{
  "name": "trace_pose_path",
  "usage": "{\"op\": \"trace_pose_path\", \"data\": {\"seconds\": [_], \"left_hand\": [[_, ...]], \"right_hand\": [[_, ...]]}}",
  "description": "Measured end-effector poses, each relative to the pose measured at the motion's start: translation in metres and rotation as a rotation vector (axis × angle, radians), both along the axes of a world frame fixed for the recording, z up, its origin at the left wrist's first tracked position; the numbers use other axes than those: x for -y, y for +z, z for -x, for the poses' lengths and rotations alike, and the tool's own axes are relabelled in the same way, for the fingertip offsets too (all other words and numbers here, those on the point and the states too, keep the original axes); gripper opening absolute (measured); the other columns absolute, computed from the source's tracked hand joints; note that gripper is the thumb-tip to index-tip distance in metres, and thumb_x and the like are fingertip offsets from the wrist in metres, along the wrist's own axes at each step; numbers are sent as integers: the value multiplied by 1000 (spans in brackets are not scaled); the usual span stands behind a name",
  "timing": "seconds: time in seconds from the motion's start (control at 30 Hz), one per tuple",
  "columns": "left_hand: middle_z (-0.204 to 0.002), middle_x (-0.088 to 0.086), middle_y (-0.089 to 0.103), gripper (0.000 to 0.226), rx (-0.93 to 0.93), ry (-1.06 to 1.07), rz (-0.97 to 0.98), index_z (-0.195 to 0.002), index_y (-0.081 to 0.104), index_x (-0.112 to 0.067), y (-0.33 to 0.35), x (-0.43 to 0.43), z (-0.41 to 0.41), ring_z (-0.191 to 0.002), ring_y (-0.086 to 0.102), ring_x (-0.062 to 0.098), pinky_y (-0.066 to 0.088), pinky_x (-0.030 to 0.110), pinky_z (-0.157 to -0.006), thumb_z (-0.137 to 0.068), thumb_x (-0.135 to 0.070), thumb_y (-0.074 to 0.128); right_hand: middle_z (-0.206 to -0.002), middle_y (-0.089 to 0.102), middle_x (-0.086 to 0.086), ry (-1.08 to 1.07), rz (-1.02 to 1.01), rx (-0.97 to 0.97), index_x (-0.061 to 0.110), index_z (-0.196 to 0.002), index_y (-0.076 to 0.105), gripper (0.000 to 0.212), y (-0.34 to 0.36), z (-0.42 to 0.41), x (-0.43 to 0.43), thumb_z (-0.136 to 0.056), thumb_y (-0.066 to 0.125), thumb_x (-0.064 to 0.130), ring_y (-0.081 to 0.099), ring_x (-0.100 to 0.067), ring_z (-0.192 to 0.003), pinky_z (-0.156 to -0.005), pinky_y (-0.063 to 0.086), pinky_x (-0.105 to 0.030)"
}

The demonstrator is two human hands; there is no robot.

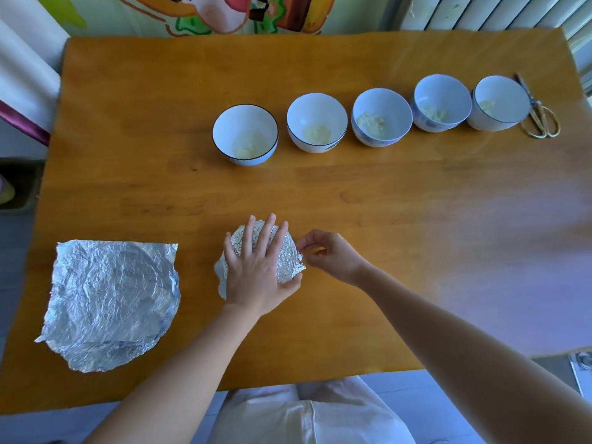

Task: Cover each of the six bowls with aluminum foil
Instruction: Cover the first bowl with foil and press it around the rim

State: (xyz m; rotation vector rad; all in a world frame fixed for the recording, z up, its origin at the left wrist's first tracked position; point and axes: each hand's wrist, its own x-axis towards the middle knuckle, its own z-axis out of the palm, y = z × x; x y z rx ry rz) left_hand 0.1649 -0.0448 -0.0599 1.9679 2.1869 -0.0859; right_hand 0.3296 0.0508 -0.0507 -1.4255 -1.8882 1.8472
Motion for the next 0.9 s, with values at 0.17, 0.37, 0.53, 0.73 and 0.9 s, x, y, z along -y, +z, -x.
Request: {"op": "trace_pose_path", "data": {"seconds": [0.17, 0.37, 0.53, 0.73, 0.9], "left_hand": [[-166, -1, 16, 94, -8, 5, -6, -158, 20, -28, -1, 0, -1, -152, 14, 32, 18, 65, -110, -79, -76, 39], [-166, 0, 18, 93, -18, 1, -2, -158, 21, -27, -1, -1, -1, -152, 15, 33, 19, 65, -110, -79, -75, 37], [-166, 0, 17, 93, -17, -5, 8, -158, 20, -28, -2, -1, -1, -152, 14, 33, 20, 66, -110, -80, -78, 34], [-165, 0, 20, 86, 19, -3, -10, -158, 24, -27, 0, -1, 0, -152, 15, 32, 21, 65, -110, -91, -79, 8], [-165, 1, 20, 79, -6, 5, 2, -158, 22, -28, -2, -2, -1, -152, 15, 33, 20, 64, -110, -94, -74, 13]], "right_hand": [[-77, 68, 8, -48, -134, 14, 13, -87, 71, 14, -5, 2, 4, -79, 74, 1, 59, 4, -67, -68, 44, -11], [-77, 67, 4, -56, -170, 3, 10, -85, 70, 12, -8, 5, 4, -80, 72, 0, 58, 1, -67, -66, 43, -10], [-78, 67, 5, -90, -144, -14, 12, -87, 67, 14, -12, 8, 5, -84, 68, -2, 56, 2, -64, -67, 44, -11], [-77, 65, 3, -90, -105, -15, 12, -85, 64, 16, -13, 11, 4, -84, 64, -4, 56, -3, -66, -68, 47, -15], [-79, 68, 1, -175, -69, 0, 12, -86, 66, 15, -14, 13, 10, -84, 64, -2, 60, -1, -66, -66, 48, -14]]}}
